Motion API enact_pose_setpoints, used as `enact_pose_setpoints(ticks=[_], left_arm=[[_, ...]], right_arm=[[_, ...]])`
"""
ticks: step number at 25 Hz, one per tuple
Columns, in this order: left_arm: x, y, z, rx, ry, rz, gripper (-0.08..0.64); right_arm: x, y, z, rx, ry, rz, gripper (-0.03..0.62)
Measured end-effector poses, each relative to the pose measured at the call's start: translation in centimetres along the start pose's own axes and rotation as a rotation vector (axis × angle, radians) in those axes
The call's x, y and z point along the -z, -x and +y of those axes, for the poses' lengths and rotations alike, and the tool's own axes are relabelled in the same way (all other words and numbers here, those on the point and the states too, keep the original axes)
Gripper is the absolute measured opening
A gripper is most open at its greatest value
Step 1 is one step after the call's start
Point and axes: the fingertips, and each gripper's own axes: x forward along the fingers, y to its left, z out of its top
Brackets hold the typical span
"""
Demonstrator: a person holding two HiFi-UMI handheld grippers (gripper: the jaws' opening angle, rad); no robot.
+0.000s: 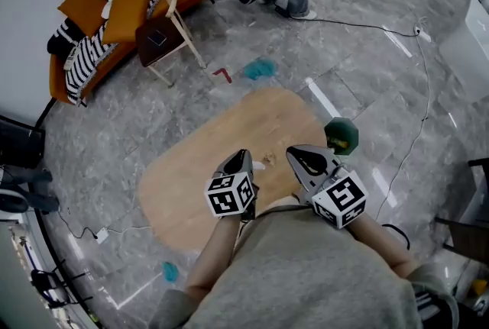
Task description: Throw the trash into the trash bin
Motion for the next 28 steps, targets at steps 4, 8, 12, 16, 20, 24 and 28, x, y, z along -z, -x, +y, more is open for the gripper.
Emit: enact_pose_setpoints(ticks=[4,8,12,16,20,24,28], left_arm=[[-0.3,-0.6,-1.8,0.000,-0.001,-0.010,0.034],[-0.3,-1.3,-4.2,0.001,-0.006,-0.015,0.034],[-0.6,-2.0,-6.9,0.011,-0.016,-0.013,0.034],[-0.6,-3.0,-9.9,0.034,-0.033,-0.013,0.034],[-0.2,-4.0,-12.7,0.043,-0.046,-0.004,0.034],[0.1,-4.9,-15.4,0.046,-0.056,0.002,0.034],[0.4,-6.2,-18.1,0.052,-0.060,0.005,0.034]], right_arm=[[0.3,1.8,-1.6,0.020,0.007,-0.009,0.009],[0.3,4.1,-3.2,0.033,0.002,-0.017,0.009],[0.1,6.1,-4.9,0.046,0.004,-0.024,0.009],[0.2,8.0,-6.8,0.058,-0.008,-0.034,0.009],[0.4,10.0,-8.5,0.067,-0.019,-0.040,0.009],[0.8,12.3,-10.5,0.078,-0.032,-0.048,0.009],[1.1,14.3,-12.7,0.092,-0.051,-0.054,0.009]])
